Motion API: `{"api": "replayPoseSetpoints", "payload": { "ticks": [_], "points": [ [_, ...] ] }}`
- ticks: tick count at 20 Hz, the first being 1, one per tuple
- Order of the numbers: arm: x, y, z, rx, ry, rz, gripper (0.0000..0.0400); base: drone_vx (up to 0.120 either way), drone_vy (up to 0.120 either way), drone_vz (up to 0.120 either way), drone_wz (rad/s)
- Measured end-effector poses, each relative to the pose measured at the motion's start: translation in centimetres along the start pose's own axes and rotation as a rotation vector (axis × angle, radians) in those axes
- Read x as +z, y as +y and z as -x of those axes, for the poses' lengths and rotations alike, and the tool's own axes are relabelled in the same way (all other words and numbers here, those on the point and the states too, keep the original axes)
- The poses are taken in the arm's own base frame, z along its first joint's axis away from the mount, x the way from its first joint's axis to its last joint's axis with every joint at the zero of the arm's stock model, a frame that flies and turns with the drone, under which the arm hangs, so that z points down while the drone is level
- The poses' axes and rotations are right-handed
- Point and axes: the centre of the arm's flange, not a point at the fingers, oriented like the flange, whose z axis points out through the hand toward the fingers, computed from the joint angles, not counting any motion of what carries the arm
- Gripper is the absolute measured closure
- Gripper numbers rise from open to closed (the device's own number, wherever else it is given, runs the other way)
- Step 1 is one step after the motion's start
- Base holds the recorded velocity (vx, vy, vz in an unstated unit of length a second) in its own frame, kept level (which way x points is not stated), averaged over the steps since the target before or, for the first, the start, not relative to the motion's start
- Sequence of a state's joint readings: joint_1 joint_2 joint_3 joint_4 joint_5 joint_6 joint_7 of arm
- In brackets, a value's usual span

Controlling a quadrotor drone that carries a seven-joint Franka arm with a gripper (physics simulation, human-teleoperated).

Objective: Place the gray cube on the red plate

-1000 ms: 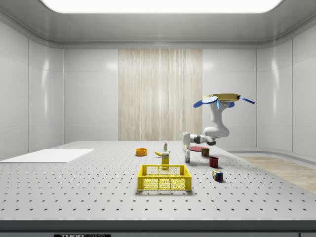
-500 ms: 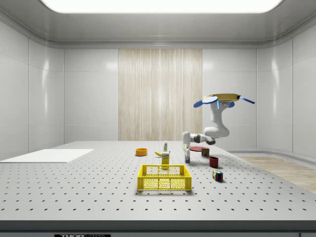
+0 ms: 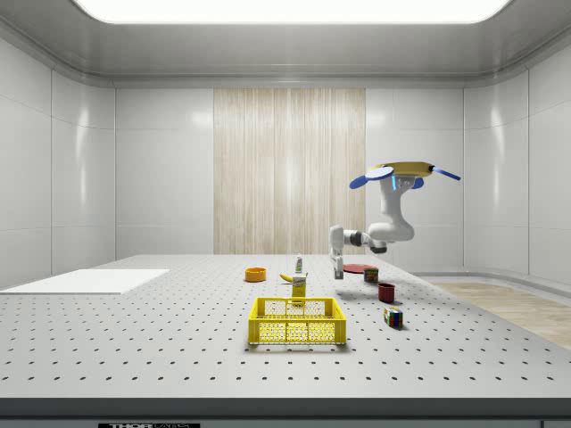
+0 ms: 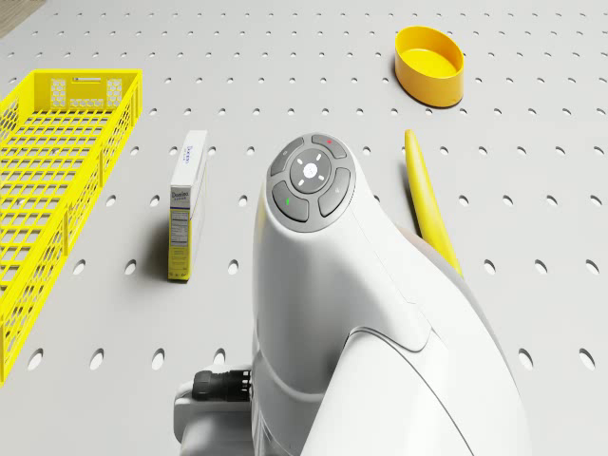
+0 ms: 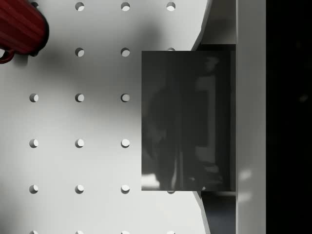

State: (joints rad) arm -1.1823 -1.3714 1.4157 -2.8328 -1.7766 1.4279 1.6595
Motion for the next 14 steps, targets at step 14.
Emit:
{"api": "replayPoseSetpoints", "payload": {
  "ticks": [14],
  "points": [
    [-0.62,0.00,0.00,0.000,0.000,0.000,0.0150,-0.120,-0.120,0.031,0.000]
  ]
}}
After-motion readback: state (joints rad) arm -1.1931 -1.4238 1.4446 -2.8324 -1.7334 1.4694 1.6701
